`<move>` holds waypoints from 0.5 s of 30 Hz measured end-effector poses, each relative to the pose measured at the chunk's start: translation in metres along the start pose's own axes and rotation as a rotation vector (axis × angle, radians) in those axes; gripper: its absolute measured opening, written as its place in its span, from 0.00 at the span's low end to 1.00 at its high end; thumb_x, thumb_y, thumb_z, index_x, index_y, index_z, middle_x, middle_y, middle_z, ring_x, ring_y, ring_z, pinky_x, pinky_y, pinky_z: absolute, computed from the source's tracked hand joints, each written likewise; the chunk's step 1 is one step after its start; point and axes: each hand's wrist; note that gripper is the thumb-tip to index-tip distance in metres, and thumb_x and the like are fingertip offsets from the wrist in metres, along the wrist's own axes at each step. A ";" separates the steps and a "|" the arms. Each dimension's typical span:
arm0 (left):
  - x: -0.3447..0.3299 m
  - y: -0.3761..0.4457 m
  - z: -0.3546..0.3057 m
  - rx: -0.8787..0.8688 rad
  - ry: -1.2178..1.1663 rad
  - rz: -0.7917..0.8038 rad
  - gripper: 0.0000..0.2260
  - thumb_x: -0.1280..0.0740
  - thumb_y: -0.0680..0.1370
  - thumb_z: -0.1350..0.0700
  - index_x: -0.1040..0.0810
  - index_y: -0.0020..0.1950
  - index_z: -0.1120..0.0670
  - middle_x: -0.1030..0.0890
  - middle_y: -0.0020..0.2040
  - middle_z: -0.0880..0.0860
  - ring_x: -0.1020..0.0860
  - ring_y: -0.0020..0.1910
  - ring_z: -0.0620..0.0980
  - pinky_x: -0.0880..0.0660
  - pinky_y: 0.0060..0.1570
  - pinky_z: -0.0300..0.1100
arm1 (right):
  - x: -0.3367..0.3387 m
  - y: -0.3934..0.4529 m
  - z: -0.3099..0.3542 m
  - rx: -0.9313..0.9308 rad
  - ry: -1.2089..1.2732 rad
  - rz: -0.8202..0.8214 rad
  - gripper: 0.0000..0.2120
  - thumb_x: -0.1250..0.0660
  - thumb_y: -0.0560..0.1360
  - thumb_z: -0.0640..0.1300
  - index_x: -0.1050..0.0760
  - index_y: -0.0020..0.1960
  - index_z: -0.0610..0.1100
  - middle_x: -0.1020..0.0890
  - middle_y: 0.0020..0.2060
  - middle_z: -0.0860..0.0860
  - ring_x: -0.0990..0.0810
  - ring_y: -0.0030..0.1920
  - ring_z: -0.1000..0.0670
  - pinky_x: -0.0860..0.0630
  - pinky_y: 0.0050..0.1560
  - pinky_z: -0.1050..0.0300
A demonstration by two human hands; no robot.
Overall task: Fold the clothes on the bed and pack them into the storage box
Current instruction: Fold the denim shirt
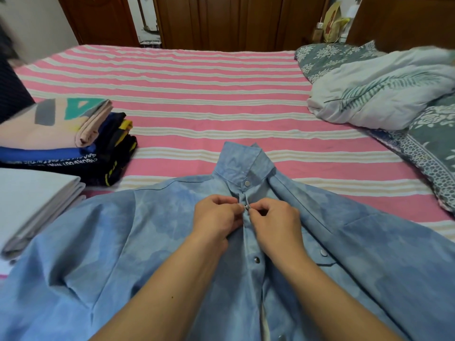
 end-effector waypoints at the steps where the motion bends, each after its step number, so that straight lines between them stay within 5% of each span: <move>1: 0.000 0.000 0.001 0.001 -0.004 -0.001 0.09 0.30 0.75 0.73 0.24 0.43 0.61 0.19 0.33 0.57 0.19 0.25 0.45 0.23 0.26 0.36 | 0.000 0.000 0.000 0.034 -0.027 0.002 0.06 0.30 0.74 0.44 0.14 0.45 0.49 0.14 0.41 0.54 0.17 0.44 0.51 0.22 0.47 0.53; 10: 0.000 0.008 0.006 -0.020 0.064 -0.039 0.09 0.29 0.73 0.74 0.22 0.42 0.61 0.18 0.34 0.60 0.18 0.32 0.54 0.18 0.35 0.43 | -0.003 0.001 0.004 0.275 -0.247 0.019 0.05 0.32 0.72 0.41 0.19 0.39 0.43 0.20 0.38 0.47 0.22 0.41 0.43 0.26 0.41 0.50; 15: 0.002 0.013 0.004 -0.146 0.246 -0.027 0.08 0.27 0.73 0.70 0.21 0.42 0.58 0.17 0.38 0.58 0.20 0.34 0.53 0.18 0.38 0.48 | -0.002 0.000 -0.001 0.061 -0.161 0.175 0.06 0.33 0.74 0.41 0.26 0.51 0.46 0.21 0.49 0.47 0.22 0.52 0.43 0.28 0.49 0.52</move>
Point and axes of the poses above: each hand's wrist, its own y-axis towards the middle knuckle, its own x-axis out of the back of the hand, z = x × y
